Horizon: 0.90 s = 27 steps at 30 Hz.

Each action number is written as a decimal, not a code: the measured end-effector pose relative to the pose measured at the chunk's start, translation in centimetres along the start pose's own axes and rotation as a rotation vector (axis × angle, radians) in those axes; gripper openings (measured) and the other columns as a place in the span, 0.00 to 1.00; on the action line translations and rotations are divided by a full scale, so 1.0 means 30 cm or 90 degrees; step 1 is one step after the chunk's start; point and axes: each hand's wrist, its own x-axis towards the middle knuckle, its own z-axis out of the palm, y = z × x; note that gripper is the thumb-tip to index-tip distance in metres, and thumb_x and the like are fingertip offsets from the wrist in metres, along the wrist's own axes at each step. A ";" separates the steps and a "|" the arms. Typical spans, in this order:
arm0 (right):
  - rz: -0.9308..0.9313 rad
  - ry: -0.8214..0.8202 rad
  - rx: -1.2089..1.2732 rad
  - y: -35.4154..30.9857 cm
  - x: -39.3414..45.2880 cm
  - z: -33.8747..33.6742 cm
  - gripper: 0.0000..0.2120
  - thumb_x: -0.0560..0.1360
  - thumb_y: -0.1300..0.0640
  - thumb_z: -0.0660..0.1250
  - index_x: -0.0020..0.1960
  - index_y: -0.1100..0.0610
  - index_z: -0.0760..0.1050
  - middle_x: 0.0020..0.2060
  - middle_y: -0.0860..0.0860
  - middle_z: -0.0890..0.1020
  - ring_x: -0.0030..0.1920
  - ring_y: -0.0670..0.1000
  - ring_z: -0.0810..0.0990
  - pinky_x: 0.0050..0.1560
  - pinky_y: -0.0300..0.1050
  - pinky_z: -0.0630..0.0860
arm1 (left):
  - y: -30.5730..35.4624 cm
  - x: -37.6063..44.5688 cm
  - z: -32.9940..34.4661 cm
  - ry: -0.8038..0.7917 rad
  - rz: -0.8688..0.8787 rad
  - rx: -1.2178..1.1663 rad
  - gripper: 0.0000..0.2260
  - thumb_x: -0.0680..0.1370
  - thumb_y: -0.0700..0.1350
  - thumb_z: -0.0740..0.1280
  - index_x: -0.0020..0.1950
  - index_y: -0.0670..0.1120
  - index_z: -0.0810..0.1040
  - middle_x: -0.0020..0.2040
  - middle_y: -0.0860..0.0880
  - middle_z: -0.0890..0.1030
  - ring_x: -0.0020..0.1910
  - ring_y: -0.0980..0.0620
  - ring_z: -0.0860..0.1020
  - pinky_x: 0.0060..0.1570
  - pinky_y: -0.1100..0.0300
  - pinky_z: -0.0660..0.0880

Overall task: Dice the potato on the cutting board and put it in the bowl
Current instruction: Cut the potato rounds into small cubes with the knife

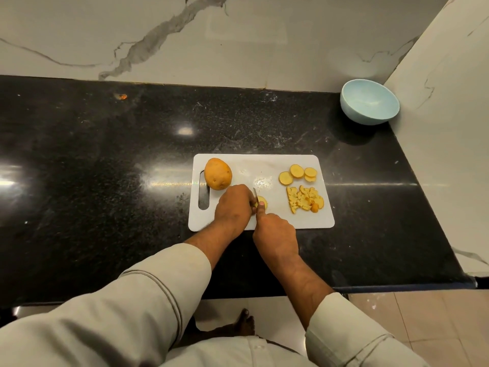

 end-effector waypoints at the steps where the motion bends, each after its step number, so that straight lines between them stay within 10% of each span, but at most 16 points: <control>1: -0.002 -0.003 -0.005 -0.001 0.001 -0.001 0.29 0.79 0.61 0.54 0.78 0.57 0.50 0.47 0.55 0.78 0.46 0.57 0.80 0.36 0.48 0.67 | 0.003 0.002 -0.003 -0.002 0.002 0.004 0.04 0.74 0.39 0.70 0.41 0.43 0.83 0.39 0.47 0.82 0.35 0.52 0.78 0.37 0.61 0.72; 27: 0.000 0.029 0.020 -0.001 -0.102 -0.028 0.28 0.80 0.57 0.54 0.78 0.53 0.52 0.44 0.53 0.79 0.43 0.56 0.80 0.35 0.48 0.68 | -0.029 -0.009 0.023 0.030 0.028 -0.009 0.04 0.73 0.41 0.72 0.45 0.42 0.84 0.45 0.43 0.83 0.44 0.45 0.80 0.47 0.52 0.78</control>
